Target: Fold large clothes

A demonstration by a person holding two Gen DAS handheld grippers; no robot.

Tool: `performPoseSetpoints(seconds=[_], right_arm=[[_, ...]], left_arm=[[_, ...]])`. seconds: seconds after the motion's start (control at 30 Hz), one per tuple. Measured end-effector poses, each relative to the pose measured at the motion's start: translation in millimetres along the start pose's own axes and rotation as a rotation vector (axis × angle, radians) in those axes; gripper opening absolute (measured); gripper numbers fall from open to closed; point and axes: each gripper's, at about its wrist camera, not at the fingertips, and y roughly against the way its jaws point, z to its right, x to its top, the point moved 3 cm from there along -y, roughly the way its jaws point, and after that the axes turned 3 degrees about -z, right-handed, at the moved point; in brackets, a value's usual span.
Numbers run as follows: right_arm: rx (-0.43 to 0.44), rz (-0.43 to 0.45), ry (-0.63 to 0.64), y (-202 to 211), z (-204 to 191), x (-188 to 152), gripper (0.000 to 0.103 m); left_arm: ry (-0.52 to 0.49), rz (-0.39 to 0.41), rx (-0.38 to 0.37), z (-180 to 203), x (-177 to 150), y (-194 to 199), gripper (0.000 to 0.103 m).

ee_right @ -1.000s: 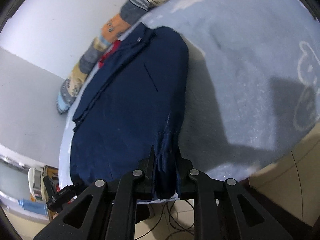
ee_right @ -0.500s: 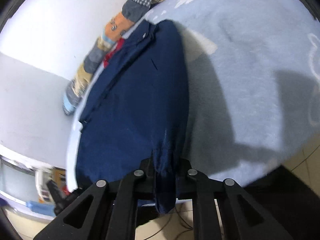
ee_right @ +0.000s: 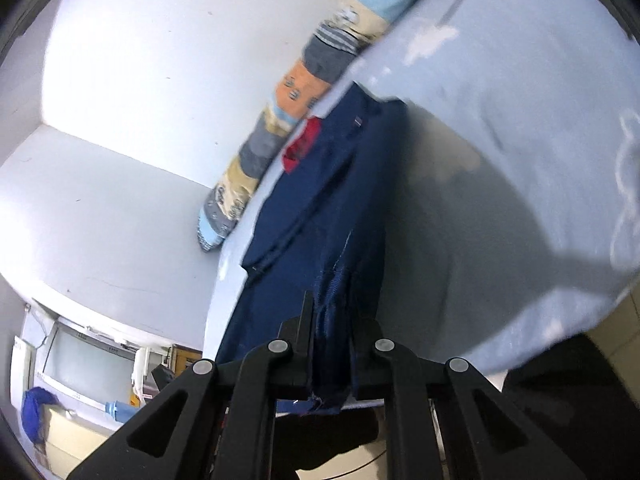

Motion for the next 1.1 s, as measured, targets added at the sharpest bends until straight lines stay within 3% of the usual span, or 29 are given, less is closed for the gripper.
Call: performPoseSetpoints(seconds=[0.7,0.9,1.1], right_arm=[[0.014,0.110,0.148,-31,-84,139,0.013],[-0.012,0.108,0.180,-70,-101,198,0.013],[-0.063,0.089,0.188,-136,-97,259,0.013]], left_arm=[[-0.062,0.162,0.021,40,155,23,0.019],[-0.065,0.162,0.036,51,217,-3,0.019],[-0.036,0.112,0.068,49,284,-67,0.019]])
